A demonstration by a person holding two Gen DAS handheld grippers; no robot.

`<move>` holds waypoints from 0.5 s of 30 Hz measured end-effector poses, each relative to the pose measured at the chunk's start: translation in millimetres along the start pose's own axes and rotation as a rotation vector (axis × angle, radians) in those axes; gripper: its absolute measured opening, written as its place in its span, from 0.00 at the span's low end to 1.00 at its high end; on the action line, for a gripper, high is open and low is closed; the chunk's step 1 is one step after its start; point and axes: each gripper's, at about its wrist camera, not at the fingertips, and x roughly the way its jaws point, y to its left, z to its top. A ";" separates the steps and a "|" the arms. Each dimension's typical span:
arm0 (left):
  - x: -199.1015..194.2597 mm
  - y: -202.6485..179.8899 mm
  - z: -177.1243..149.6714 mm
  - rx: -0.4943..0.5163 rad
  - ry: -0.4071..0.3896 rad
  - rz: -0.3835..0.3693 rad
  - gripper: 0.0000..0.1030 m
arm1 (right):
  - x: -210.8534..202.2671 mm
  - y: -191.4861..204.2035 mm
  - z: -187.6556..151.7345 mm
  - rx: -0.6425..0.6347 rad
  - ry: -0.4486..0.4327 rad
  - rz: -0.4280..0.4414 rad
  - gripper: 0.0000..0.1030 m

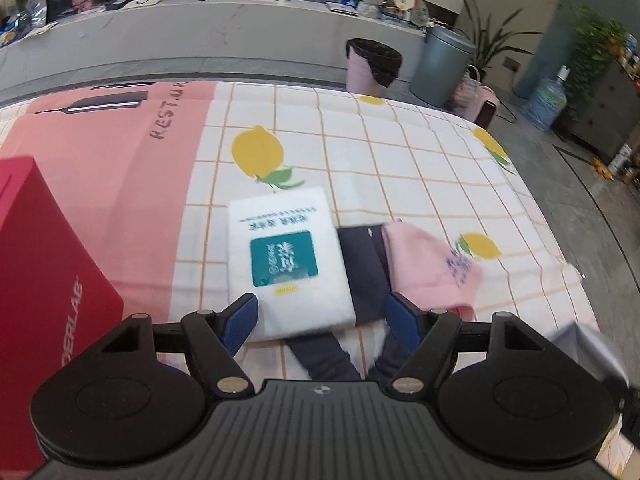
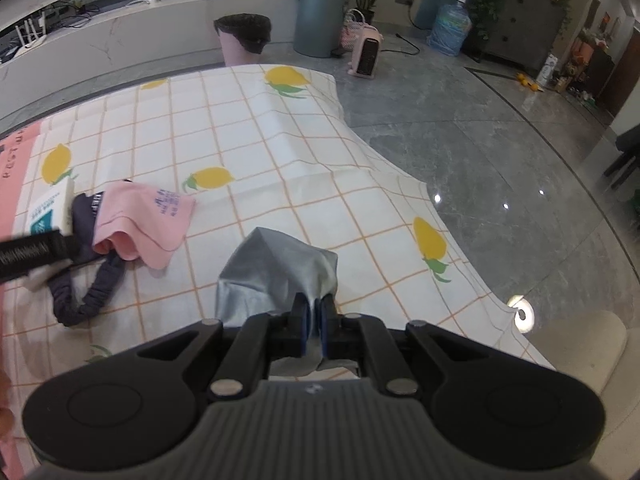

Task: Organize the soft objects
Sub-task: 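Grasp the grey silver bag with the right tool while the left tool grasps the white packet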

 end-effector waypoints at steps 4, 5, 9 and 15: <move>-5.7 2.1 8.6 -0.009 0.004 -0.009 0.83 | 2.4 -2.7 -0.8 0.006 0.004 -0.006 0.04; -7.3 1.1 11.1 -0.005 0.009 -0.004 0.83 | 2.3 -2.6 -0.7 0.005 0.002 -0.001 0.04; -2.8 -5.3 23.2 0.068 0.047 0.072 0.83 | 1.9 1.9 -1.7 -0.018 0.002 0.016 0.04; 5.3 1.5 38.2 0.080 0.044 0.107 0.84 | 4.8 7.3 -2.5 -0.033 0.015 0.031 0.05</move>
